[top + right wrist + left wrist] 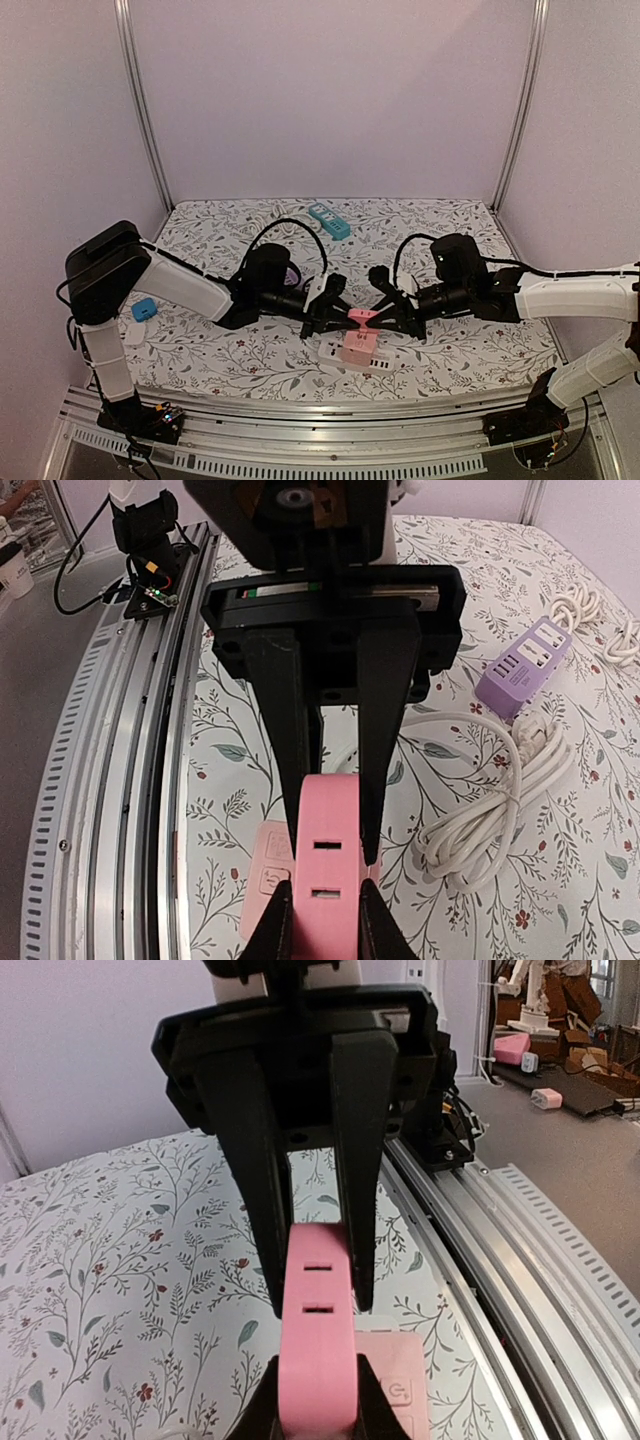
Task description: Insert the plug
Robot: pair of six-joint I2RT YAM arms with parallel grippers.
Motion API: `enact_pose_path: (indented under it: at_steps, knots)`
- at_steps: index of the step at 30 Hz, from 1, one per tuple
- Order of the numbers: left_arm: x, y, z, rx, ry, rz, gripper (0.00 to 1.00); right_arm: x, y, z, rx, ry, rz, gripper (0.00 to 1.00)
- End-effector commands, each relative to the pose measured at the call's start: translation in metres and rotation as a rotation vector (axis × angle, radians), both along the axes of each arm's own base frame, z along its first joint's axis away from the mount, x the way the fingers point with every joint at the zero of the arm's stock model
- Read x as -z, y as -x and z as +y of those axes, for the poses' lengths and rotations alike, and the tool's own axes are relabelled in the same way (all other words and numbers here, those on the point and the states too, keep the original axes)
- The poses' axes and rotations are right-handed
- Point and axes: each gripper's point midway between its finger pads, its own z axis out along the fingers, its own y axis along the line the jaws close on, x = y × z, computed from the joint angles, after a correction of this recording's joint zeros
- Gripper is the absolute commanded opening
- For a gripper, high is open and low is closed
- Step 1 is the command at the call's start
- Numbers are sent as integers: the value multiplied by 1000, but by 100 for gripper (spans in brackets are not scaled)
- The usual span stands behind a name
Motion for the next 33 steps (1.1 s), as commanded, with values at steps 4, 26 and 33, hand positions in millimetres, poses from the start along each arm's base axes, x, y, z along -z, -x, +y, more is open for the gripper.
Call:
enact_pose_path:
  at_steps: [4, 26, 33]
  knots:
    - [13, 4, -2, 12, -4, -128, 0, -3, 3, 7, 3, -38, 78, 0]
    - [-29, 0, -1, -18, 117, -111, 0, -7, -4, 3, 82, -93, 104, 59]
    - [-42, 6, 3, -23, 158, -67, 0, 1, -11, 1, 186, -187, 200, 62]
